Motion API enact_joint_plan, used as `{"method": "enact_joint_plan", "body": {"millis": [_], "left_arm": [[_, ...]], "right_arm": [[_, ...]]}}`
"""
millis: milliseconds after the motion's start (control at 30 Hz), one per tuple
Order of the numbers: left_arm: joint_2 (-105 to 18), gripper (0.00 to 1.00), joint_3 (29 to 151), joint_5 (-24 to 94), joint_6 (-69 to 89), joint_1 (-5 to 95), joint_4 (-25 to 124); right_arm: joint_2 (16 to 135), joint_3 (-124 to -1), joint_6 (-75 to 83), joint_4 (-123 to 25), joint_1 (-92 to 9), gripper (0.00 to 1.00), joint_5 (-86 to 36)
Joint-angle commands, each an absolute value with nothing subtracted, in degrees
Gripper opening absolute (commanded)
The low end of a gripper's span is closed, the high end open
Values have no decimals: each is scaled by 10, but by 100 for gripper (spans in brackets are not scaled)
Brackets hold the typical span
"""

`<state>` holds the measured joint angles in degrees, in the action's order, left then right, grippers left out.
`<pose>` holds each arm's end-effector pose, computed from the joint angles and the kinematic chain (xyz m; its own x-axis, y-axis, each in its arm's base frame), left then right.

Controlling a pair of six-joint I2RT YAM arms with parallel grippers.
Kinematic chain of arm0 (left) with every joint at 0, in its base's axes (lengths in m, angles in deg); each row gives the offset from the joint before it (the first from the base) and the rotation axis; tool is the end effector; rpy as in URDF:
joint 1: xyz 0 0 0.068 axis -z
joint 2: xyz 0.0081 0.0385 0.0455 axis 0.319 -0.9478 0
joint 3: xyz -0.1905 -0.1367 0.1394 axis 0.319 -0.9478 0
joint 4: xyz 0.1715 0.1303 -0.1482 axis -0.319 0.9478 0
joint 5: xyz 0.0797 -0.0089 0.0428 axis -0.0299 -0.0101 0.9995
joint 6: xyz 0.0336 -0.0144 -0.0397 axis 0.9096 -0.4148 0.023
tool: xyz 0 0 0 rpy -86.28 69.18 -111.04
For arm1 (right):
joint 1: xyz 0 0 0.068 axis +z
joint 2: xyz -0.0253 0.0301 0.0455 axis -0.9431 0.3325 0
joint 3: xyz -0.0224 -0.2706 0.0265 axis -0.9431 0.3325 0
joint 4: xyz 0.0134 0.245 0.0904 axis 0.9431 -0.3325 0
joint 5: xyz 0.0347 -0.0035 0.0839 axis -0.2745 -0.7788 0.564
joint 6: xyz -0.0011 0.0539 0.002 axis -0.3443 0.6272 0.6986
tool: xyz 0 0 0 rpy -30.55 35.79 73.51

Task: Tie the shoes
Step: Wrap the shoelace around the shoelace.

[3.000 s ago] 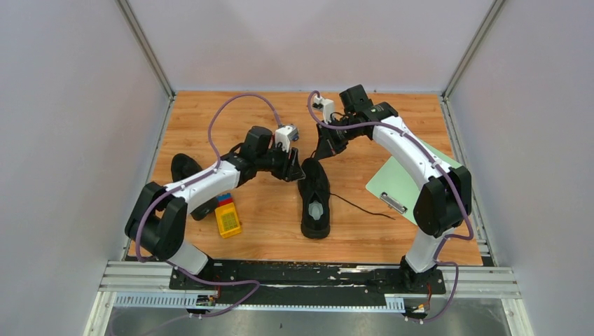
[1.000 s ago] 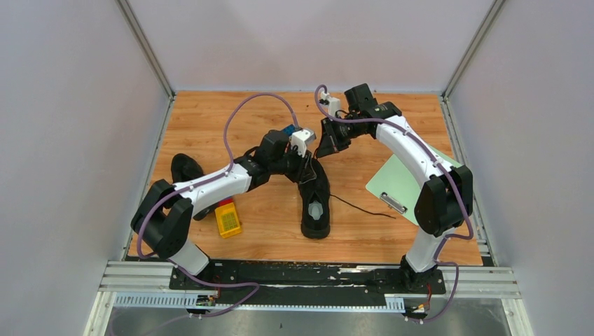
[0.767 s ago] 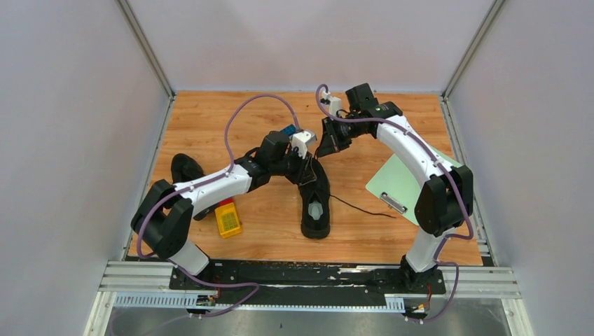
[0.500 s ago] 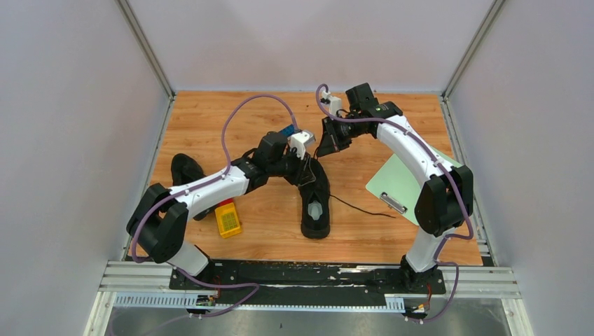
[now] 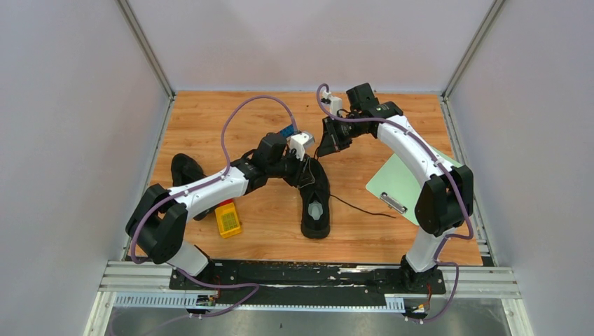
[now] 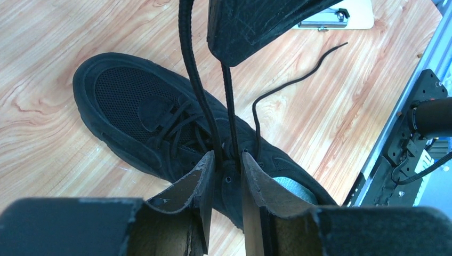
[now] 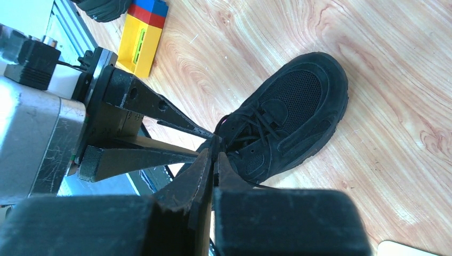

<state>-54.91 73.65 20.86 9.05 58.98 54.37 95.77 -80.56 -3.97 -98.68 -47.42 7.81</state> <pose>0.2464 -0.2272 0.2427 -0.6015 0.2389 -0.7623 0.7227 0.5695 -0.3917 0.3376 0.1693 0.3116 -0.7690 -0.3458 -0.5377 -0.6283 0.5637 0.5361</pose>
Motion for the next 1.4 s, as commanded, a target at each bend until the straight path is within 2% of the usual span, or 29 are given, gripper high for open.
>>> {"method": "enact_joint_plan", "body": {"millis": [0,133,267,467,600,633,800,900,1167,1367], "left_arm": [[-528,31,735,202,92,590,544],[-528,25,736,202,91,590,547],[-528,12,735,188,92,590,532],[-535,0,727,166,102,589,511],[-543,0,724,146,114,586,492],[-546,0,724,142,117,586,491],[-556,0,731,106,132,582,488],[-561,0,733,89,136,580,491],[-576,0,744,75,139,578,500],[-579,0,742,74,137,577,497]], "right_arm": [[938,-806,-34,-957,-480,0,87],[935,-801,-35,-957,-480,0,85],[935,-794,-37,-957,-480,0,89],[935,-789,-40,-958,-481,0,91],[933,-784,-46,-961,-487,0,92],[933,-784,-51,-966,-491,3,95],[912,-777,-150,-1018,-535,34,133],[880,-733,-227,-1050,-566,44,119],[701,-468,-511,-1013,-579,47,-16],[637,-365,-621,-1001,-579,45,-103]]}}
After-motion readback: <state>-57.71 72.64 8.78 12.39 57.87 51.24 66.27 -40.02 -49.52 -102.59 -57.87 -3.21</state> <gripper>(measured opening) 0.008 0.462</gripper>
